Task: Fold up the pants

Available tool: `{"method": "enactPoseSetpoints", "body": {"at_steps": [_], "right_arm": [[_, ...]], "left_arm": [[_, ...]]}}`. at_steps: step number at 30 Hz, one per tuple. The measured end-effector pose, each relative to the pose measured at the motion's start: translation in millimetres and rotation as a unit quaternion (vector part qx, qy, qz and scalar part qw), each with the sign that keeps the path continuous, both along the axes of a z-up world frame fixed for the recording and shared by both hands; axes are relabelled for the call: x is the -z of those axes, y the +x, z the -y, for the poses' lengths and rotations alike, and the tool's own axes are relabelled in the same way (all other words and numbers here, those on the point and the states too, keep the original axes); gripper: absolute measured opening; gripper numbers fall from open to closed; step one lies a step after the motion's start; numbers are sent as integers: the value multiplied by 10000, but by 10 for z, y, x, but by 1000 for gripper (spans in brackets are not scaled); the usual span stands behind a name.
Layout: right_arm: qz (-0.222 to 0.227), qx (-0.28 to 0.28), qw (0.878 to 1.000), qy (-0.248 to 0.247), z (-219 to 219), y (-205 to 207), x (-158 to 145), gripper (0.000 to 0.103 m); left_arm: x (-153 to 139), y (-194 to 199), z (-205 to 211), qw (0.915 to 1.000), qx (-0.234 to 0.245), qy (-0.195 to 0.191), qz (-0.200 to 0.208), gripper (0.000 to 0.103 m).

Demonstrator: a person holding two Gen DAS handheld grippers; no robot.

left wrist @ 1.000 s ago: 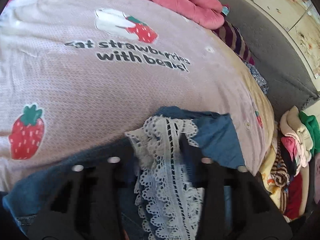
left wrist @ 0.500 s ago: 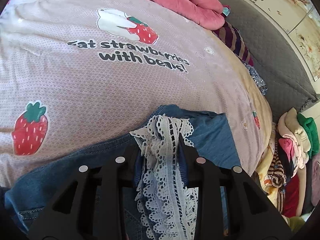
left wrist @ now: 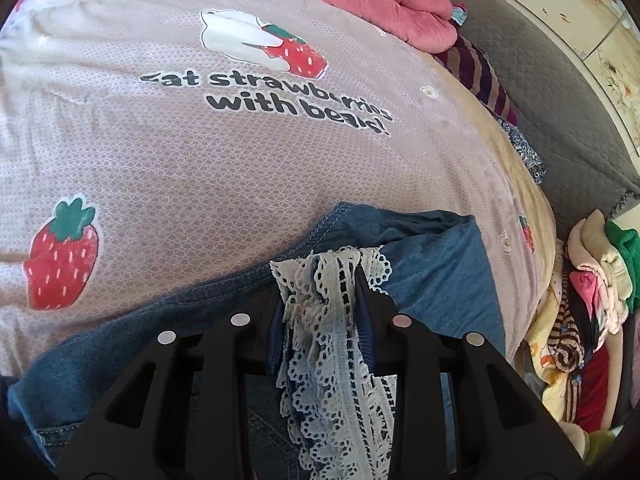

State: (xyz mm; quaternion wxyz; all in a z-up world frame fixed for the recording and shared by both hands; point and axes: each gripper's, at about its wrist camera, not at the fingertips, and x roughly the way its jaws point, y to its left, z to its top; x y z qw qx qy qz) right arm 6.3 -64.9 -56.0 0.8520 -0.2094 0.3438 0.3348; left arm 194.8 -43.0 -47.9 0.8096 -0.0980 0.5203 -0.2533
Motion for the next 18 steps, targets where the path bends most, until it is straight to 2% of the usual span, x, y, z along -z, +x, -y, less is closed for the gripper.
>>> {"method": "enactPoseSetpoints", "body": {"at_steps": [4, 9, 13, 16, 18], "right_arm": [[-53, -63, 9999, 139, 14, -81, -49, 45], [-254, 18, 9966, 781, 232, -158, -328, 55], [-268, 495, 9900, 1294, 577, -99, -515, 57], [-352, 1225, 9852, 1147, 781, 123, -474, 57], [-521, 1500, 9827, 954, 831, 224, -390, 57]], "left_arm": [[-5, 19, -1, 10000, -18, 8, 39, 23], [-67, 30, -14, 9998, -75, -35, 186, 23], [-57, 43, -22, 9997, -134, 20, 215, 23], [-46, 34, -26, 9993, -198, 91, 305, 33], [-46, 29, -54, 9991, -245, 91, 320, 36]]}}
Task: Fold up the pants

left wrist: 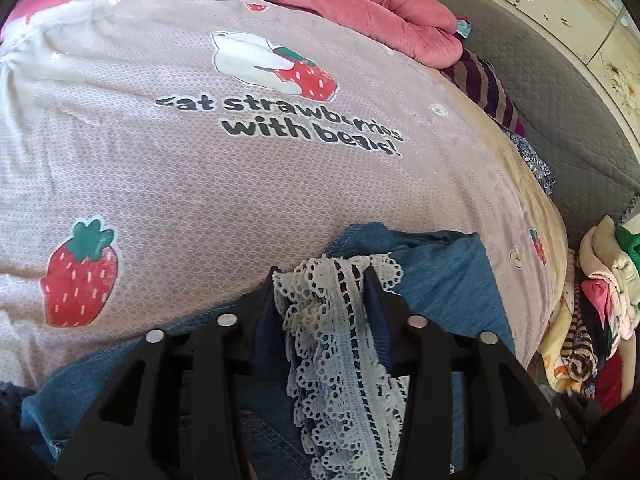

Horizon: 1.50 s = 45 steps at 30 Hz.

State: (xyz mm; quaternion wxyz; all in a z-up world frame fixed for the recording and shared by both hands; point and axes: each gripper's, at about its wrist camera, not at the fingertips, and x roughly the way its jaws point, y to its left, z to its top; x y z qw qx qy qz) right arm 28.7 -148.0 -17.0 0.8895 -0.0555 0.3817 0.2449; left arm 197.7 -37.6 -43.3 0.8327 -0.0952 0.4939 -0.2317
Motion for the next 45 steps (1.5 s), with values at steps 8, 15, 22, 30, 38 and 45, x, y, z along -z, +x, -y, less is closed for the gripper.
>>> {"method": "enactPoseSetpoints", "body": {"at_steps": [8, 15, 22, 30, 38, 45], "right_arm": [[-457, 158, 9962, -730, -156, 145, 394, 60], [-504, 232, 9948, -849, -242, 161, 440, 60], [-539, 302, 9943, -872, -275, 203, 375, 60], [-372, 406, 9959, -717, -211, 103, 147, 71], [68, 328, 9976, -613, -221, -27, -153, 85], [272, 228, 9984, -441, -278, -19, -326, 92]], "left_arm": [[-195, -84, -121, 9995, -203, 9, 236, 49], [-428, -214, -272, 9982, -447, -106, 397, 61], [-579, -449, -419, 9969, -599, -156, 488, 74], [-769, -770, -601, 9946, -751, -35, 716, 84], [-1016, -1070, -803, 9886, -1027, 36, 1100, 93], [-1055, -1274, -1090, 9827, -1407, 252, 1182, 93]]}}
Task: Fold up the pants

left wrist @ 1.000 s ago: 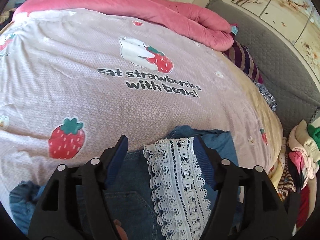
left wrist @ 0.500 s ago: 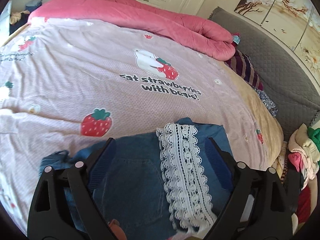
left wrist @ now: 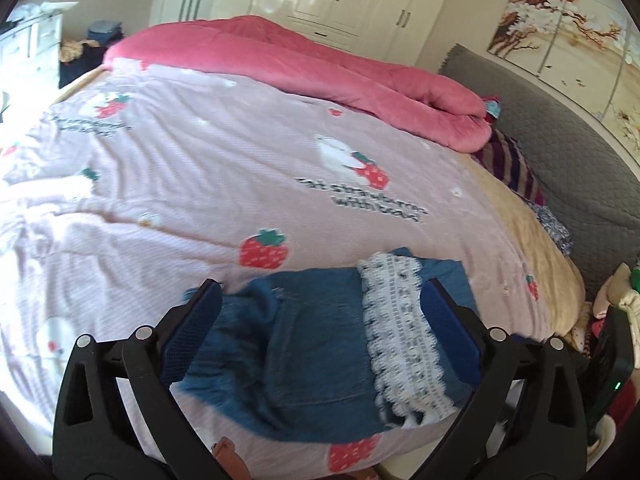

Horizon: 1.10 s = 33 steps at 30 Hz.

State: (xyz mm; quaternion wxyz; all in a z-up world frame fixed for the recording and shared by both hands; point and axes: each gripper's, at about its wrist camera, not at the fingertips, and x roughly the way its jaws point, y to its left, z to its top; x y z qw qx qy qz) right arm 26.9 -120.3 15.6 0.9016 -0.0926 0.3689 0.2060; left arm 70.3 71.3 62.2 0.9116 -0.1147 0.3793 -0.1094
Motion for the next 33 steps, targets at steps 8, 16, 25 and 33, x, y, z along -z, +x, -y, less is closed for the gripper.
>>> {"method": "enactPoseSetpoints", "body": {"at_steps": [8, 16, 25, 33], "right_arm": [[15, -217, 9997, 129, -169, 268, -120, 93], [-13, -631, 9978, 222, -510, 606, -254, 95], [-507, -1274, 9902, 263, -960, 1053, -225, 96], [-928, -1991, 9754, 185, -1409, 1317, -114, 96]], "left_arm": [[174, -275, -463, 9980, -549, 201, -238, 93], [502, -464, -646, 9953, -664, 325, -629, 93], [818, -525, -564, 9933, -497, 58, -1044, 93], [944, -536, -533, 9909, -478, -375, -1200, 93]]}}
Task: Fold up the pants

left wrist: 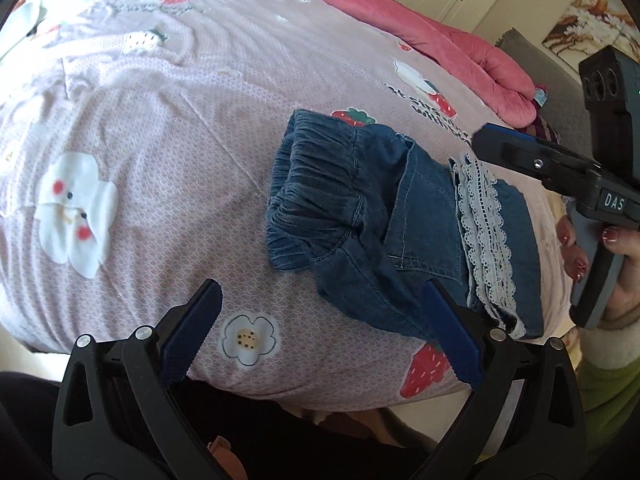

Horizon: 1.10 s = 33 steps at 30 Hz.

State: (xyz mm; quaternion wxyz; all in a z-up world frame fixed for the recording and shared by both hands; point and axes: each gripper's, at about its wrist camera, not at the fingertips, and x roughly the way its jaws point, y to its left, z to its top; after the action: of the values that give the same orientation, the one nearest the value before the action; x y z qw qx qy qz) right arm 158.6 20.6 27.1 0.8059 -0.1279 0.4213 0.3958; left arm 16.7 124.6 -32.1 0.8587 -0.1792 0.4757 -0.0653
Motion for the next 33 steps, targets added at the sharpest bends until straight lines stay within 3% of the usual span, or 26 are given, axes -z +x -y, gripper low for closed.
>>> {"method": "enactPoseSetpoints", "body": {"at_steps": [8, 16, 17, 19, 21, 24, 29, 33], "right_arm": [[-230, -840, 9957, -299, -588, 178, 168, 97], [-1011, -1312, 9843, -601, -1035, 436, 536, 94], [-1095, -1344, 9830, -605, -1056, 444, 575, 91], [-1392, -1523, 9766, -613, -1109, 442, 690, 67], [-1530, -1634, 9729, -575, -1130, 412, 766, 50], [-1542, -1571, 9748, -363, -1056, 420, 723, 42], [-1502, -1568, 9757, 309, -792, 413, 405, 33], [-1327, -1568, 9765, 656, -574, 352, 176, 31]], "left_arm": [[72, 30, 45, 9997, 34, -211, -87, 93], [123, 56, 29, 9993, -21, -374, -79, 93], [130, 58, 7, 9990, -58, -429, -70, 93], [138, 67, -16, 9987, -70, -502, -34, 93], [150, 77, -42, 9984, -95, -558, -11, 93], [161, 91, -48, 9980, -103, -619, 28, 93], [159, 170, -43, 9968, -173, -767, 126, 89], [151, 283, -39, 9932, -132, -1141, 199, 71]]}}
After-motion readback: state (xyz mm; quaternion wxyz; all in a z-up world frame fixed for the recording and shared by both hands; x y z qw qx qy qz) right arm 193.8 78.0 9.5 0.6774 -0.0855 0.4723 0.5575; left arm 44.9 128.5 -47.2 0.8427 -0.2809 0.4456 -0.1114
